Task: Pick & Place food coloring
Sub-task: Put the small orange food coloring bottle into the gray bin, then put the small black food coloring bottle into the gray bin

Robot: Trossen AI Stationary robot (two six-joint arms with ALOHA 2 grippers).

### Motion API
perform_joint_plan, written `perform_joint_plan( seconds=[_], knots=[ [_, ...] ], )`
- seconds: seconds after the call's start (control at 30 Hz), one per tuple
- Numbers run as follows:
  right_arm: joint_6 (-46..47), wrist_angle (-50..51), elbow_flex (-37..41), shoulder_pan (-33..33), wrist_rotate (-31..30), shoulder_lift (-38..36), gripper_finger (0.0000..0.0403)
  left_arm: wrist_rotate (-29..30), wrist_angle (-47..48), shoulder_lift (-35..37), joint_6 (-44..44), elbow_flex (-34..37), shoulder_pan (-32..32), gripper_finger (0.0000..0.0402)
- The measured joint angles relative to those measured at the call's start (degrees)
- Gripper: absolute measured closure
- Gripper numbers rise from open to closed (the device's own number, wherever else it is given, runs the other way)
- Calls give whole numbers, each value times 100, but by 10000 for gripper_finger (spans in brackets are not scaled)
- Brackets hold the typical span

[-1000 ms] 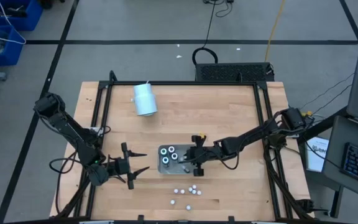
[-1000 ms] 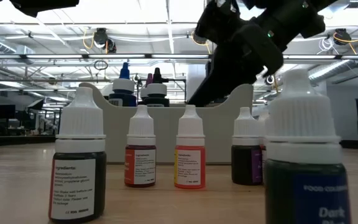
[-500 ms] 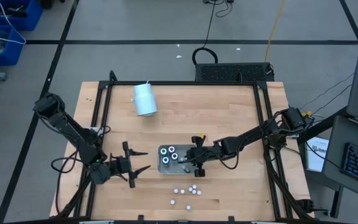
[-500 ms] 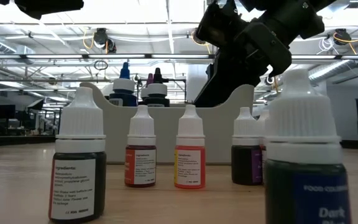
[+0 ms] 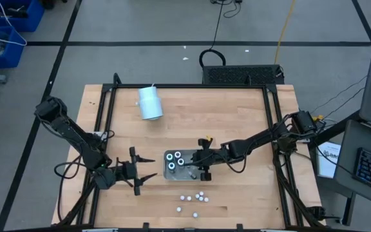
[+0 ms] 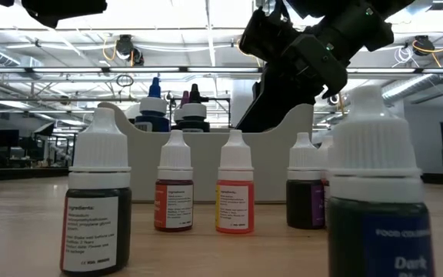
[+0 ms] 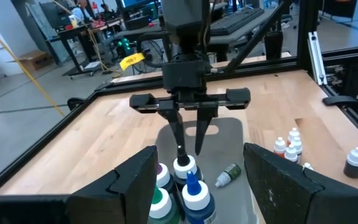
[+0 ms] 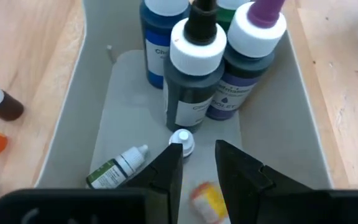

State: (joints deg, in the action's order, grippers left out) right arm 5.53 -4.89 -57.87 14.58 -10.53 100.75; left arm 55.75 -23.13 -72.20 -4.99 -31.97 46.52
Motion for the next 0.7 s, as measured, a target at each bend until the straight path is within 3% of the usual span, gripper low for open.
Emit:
perform_joint_plan(
  seconds=[0.3, 0.53, 0.63, 0.7],
  knots=[
    [-199, 38, -4, 37, 8, -293, 321, 0, -89, 0, 20, 0, 0, 160],
    [-803, 212, 82, 847, 16, -1697, 357, -272, -77, 0, 10, 0, 0, 160],
    [-940, -25, 567, 1235, -34, -2361, 393, -626, -74, 0, -26, 0, 0, 160],
    [-895, -537, 1148, 1399, -229, -2802, 397, -897, -101, -43, -100, 0, 0, 160]
  ],
)
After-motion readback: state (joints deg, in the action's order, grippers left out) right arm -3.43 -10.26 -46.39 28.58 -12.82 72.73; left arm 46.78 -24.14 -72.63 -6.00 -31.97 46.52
